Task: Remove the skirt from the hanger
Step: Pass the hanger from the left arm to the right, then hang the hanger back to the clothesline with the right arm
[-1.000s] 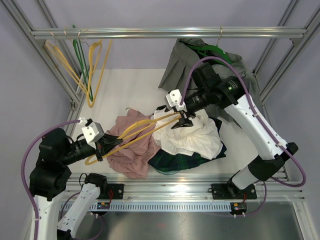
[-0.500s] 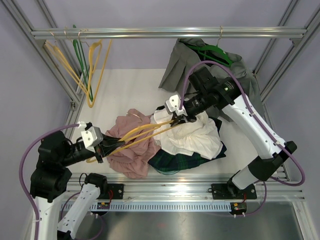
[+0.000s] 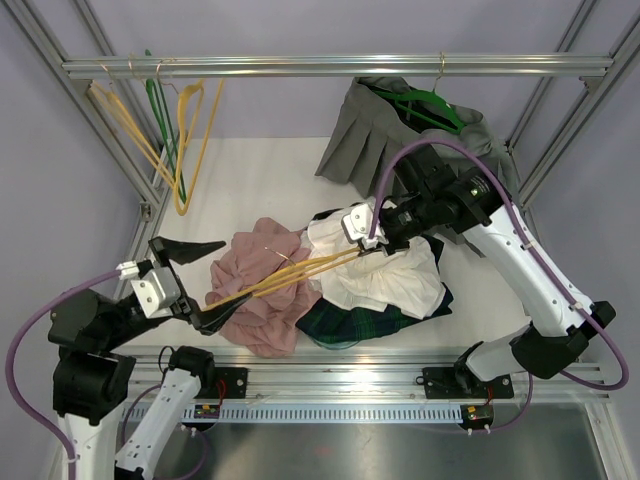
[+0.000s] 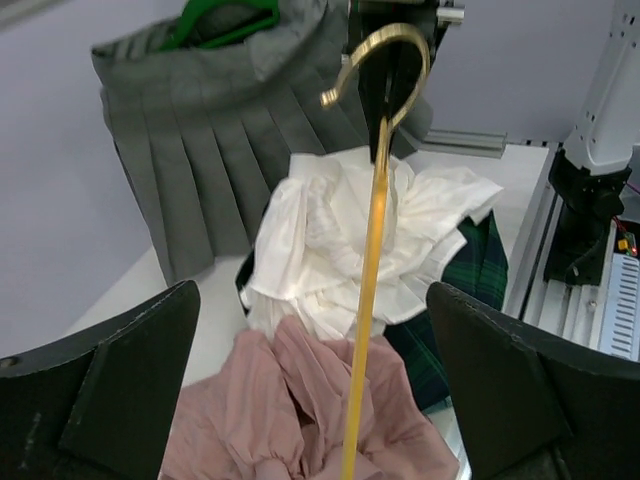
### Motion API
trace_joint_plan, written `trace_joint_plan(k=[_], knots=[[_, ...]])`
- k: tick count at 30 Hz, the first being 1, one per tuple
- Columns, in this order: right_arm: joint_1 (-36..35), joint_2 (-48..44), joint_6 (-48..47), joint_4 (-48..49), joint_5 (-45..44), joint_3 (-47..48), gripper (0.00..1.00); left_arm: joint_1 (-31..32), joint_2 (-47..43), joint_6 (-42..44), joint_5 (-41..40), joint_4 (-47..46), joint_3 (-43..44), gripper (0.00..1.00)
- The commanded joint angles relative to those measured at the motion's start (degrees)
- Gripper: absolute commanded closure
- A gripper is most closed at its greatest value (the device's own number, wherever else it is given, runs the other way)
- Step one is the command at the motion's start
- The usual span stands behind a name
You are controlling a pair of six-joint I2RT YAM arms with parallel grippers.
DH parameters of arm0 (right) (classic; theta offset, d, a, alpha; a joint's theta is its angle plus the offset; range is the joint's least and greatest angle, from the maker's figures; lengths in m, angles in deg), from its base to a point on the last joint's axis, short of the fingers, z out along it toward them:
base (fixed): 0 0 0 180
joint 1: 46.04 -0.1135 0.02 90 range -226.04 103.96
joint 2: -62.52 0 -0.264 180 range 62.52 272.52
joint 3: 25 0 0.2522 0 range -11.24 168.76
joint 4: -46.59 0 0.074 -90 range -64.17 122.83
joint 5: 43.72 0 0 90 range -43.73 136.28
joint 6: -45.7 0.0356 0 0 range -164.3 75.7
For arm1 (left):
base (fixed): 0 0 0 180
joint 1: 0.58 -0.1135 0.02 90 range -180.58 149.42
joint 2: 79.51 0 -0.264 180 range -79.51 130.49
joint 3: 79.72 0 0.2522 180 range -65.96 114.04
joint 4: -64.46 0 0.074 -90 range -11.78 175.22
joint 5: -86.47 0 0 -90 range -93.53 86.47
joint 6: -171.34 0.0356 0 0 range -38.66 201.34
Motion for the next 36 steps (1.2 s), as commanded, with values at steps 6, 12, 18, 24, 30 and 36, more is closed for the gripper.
trace_joint_plan(k=[6, 12, 18, 24, 30, 36], knots=[[0.1, -0.3, -4.8, -4.2, -2.5, 0.6, 1.0, 0.0, 10.1, -6.4, 12.3, -19.7, 5.6, 0.02], [0.2, 1.5, -5.3, -5.0, -2.4, 2.8, 1.0, 0.9, 16.1, -13.7, 18.9, -25.3, 6.1, 0.12], [0.0, 2.6, -5.1, -5.0, -1.8, 3.5, 1.0, 8.8, 19.8, -7.5, 14.0, -18.0, 7.9, 0.19], [0.0, 4.0, -3.8, -5.4, -2.0, 4.7, 1.0, 15.9, 23.3, -1.3, 7.9, -11.1, 10.9, 0.31], [0.1, 4.2, -1.8, -5.1, -2.1, 4.9, 1.0, 18.4, 24.4, 1.5, 3.6, -6.4, 12.2, 0.54], [0.0, 4.4, 3.0, -3.5, -3.9, 4.5, 1.0, 19.3, 24.0, 1.2, -1.7, -3.7, 11.9, 0.97]])
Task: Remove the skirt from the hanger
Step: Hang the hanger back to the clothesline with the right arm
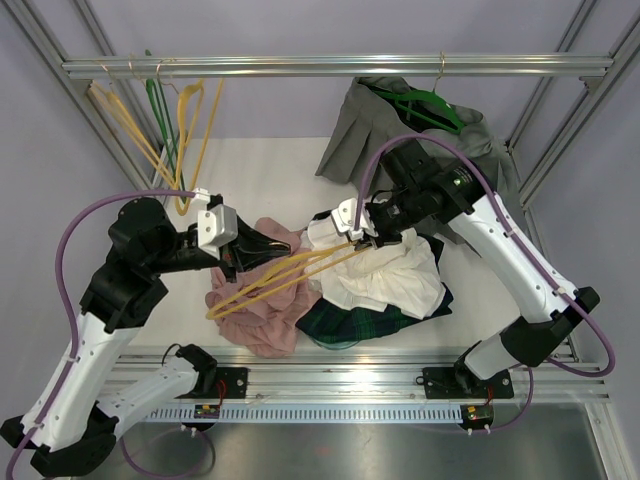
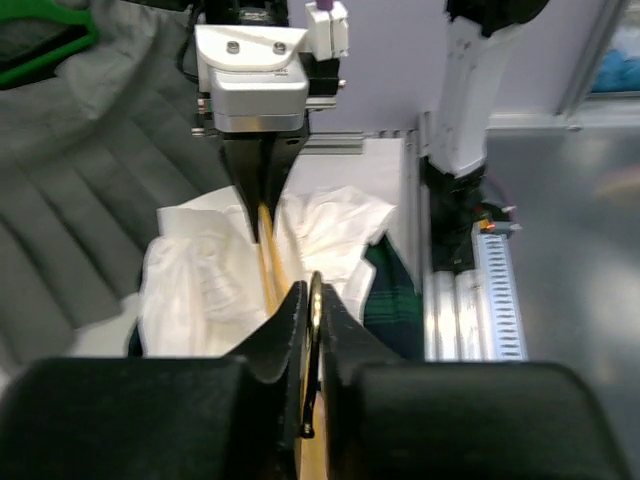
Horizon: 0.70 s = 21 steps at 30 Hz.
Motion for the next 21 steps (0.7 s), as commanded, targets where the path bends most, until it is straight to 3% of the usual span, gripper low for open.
trace_joint_plan(k=[1, 8, 9, 11, 13, 15, 16, 21], knots=[[0.1, -0.2, 4.4, -2.6, -0.9, 2.2, 1.0, 0.6, -0.8, 0.3, -6.2, 1.2, 1.7, 1.0], [0.1, -0.8, 11.5, -0.1, -4.1, 0.5, 1.0, 0.8, -3.2, -6.5, -17.5, -0.8, -0.8, 0.97], [0.1, -1.0, 12.4, -0.1, -3.7, 0.3, 1.0, 0.8, -4.3, -7.0, -17.8, -1.5, -1.6, 0.71], [0.0, -1.2, 13.4, 0.2, -3.4, 0.3, 1.0, 0.8, -5.6, -7.7, -19.0, -4.2, -3.9, 0.61], [0.1, -1.3, 14.2, 0.5, -3.8, 0.5, 1.0, 0.8, -8.2, -8.1, -20.6, -6.2, -4.6, 0.39], [0.2, -1.4, 15.1, 0.6, -5.4, 0.8, 1.0, 0.8, -10.3, -8.2, -25.6, -7.8, -4.0, 0.28], [0.3, -1.5, 15.5, 1.0, -6.0, 1.0, 1.0, 0.8, -11.9, -7.1, -27.3, -7.6, -3.2, 0.17], [3.3, -0.6, 20.7, 1.0, -5.9, 6.1, 1.0, 0.8, -14.7, -4.2, -40.7, 0.9, 3.8, 0.03]])
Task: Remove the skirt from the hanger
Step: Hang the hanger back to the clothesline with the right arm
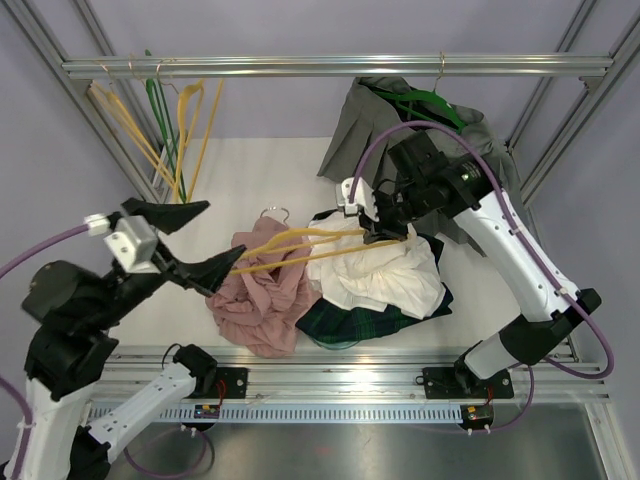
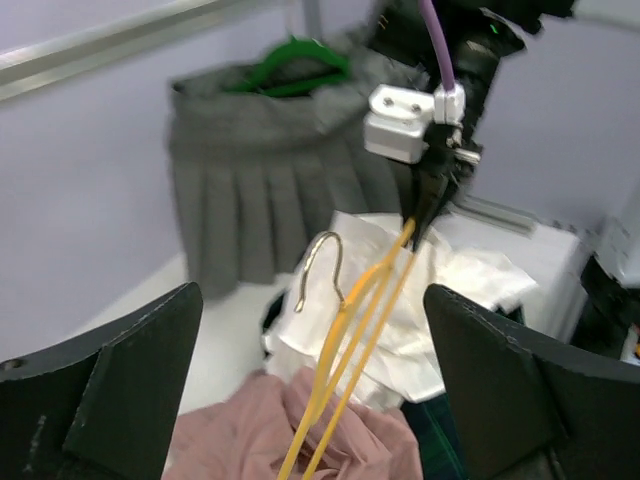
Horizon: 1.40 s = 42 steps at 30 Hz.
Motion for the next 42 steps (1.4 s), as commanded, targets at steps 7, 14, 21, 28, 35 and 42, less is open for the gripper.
trace_joint_plan(k=[7, 14, 21, 28, 35, 42], knots=[[4.9, 1.6, 17.5, 4.6, -2.8, 14.4, 1.0, 0.1, -8.3, -4.7, -24.1, 9.3, 3.5, 0.01], [4.9, 4.8, 31.3, 10.3, -14.1, 19.1, 1.0, 0.1, -18.2, -14.7, -31.8, 11.7, -6.1, 0.01], [4.1, 14.7, 43.1, 9.5, -22.3, 33.8, 1.0, 0.1, -22.1, -22.0, -35.6, 15.9, -9.1, 0.01], [-1.3, 18.3, 53.0, 14.4, -38.6, 37.6, 1.0, 0.1, -22.9, -25.4, -36.4, 17.5, -10.2, 0.01], [-5.2, 20.6, 59.9, 16.9, -43.5, 39.4, 1.0, 0.1, -22.9, -26.5, -35.7, 16.8, -12.3, 0.01], [-7.4, 26.9, 65.9, 13.2, -43.7, 43.8, 1.0, 0.1, -22.8, -27.3, -34.4, 16.4, -13.6, 0.01]])
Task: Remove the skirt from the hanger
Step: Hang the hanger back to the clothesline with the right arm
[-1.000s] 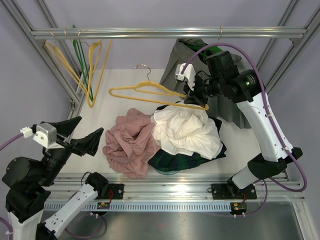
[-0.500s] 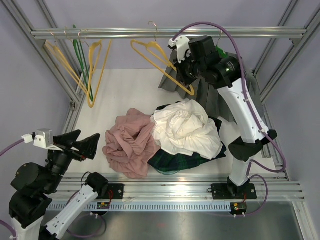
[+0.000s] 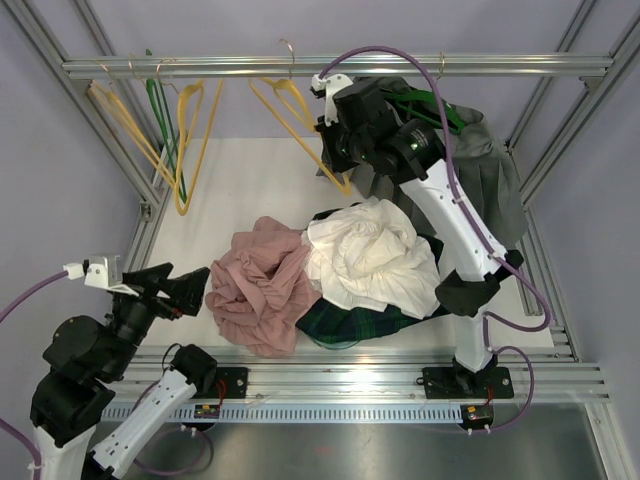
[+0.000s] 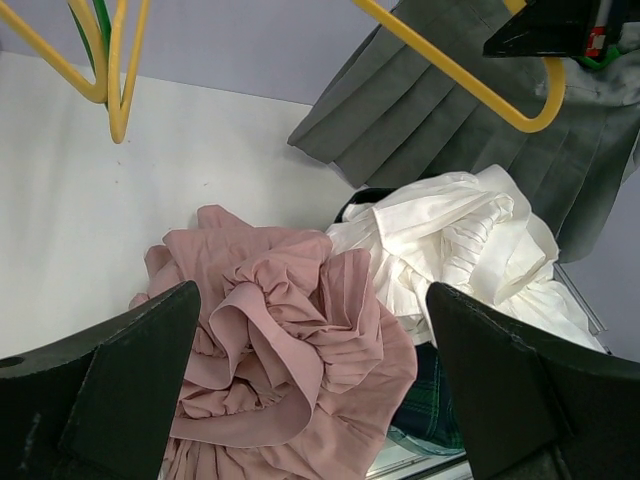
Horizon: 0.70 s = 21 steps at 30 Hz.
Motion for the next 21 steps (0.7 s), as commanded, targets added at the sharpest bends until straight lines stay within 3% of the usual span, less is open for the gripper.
trace_joint_plan(k=[1, 12, 21], knots=[[-1.7, 1.9, 5.1, 2.5, -3.8, 1.2, 1.0, 0.1, -0.7, -1.2, 0.7, -2.3, -0.6, 0.01], [-3.5, 4.2, 6.3, 1.7, -2.3, 0.2, 0.99, 0.1, -1.3, -2.5, 1.1, -1.9, -3.9, 0.01], [-3.8, 3.4, 4.3, 1.9, -0.6, -1.1, 0.71, 0.1, 8.8, -12.3, -3.0, -2.5, -8.0, 0.01]])
